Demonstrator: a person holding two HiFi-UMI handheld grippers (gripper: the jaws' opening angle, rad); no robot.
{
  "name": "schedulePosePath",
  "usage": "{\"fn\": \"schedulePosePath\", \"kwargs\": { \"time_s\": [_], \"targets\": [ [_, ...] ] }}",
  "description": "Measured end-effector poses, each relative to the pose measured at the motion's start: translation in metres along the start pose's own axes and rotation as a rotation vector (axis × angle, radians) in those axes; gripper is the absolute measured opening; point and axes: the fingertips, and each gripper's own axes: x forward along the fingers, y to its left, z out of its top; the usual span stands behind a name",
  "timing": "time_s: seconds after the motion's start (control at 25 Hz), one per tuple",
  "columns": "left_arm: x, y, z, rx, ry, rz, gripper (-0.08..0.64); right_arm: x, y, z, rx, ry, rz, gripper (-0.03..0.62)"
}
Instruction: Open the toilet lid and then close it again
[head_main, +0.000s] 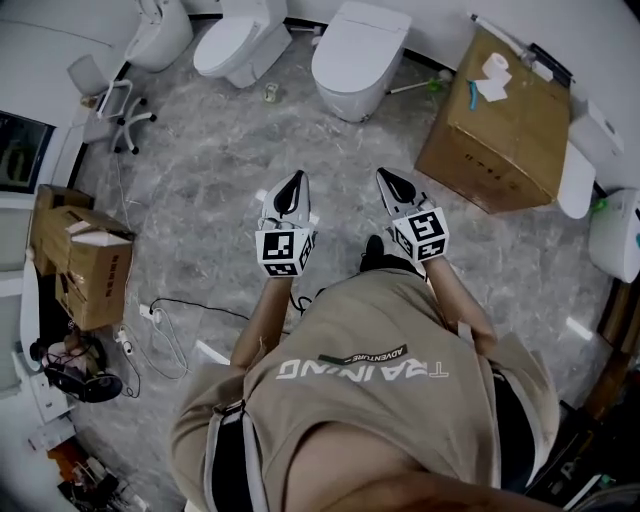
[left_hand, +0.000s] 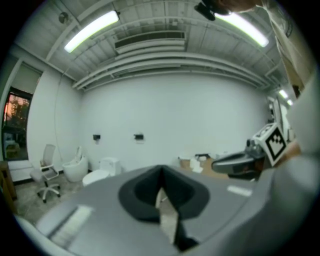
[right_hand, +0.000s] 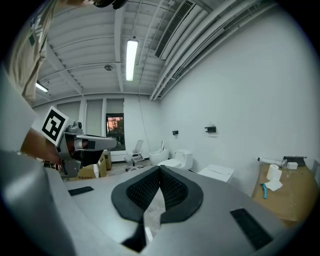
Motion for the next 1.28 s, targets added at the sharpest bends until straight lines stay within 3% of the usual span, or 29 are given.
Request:
{"fn": "schedulePosePath", "kwargs": {
  "time_s": [0.16,0.48,0.68,0.92,1.08,1.28],
  "targets": [
    [0.025,0.015,-0.005,0.007,0.032,0.020,0.003,0.030,-0.014,-0.007,0.018,0.013,0.030,0.013],
    [0.086,0.020,-0.006,-0.113,0.048,0.048,0.003,0.072,-0.063,-0.013,0.025,0.054,0.084,0.014],
    [0.110,0.037,-0.014,-0.099,0.077,0.051,0.003,0.103,-0.069,-0.017,0.004,0.091,0.120,0.014],
    [0.133,0.069,-0.032,-0.130,0.113,0.026,0.003,0.143,-0.077,-0.035,0.027,0.136,0.075,0.014],
    [0.155,0.109,-0.034,-0.118,0.109,-0.008,0.003,0.182,-0.084,-0.016,0.027,0.120,0.013,0.014],
    [0.197,0.146,-0.006,-0.048,0.051,-0.097,0.003,0.232,-0.097,0.014,0.025,0.094,-0.065,0.014]
  ]
}}
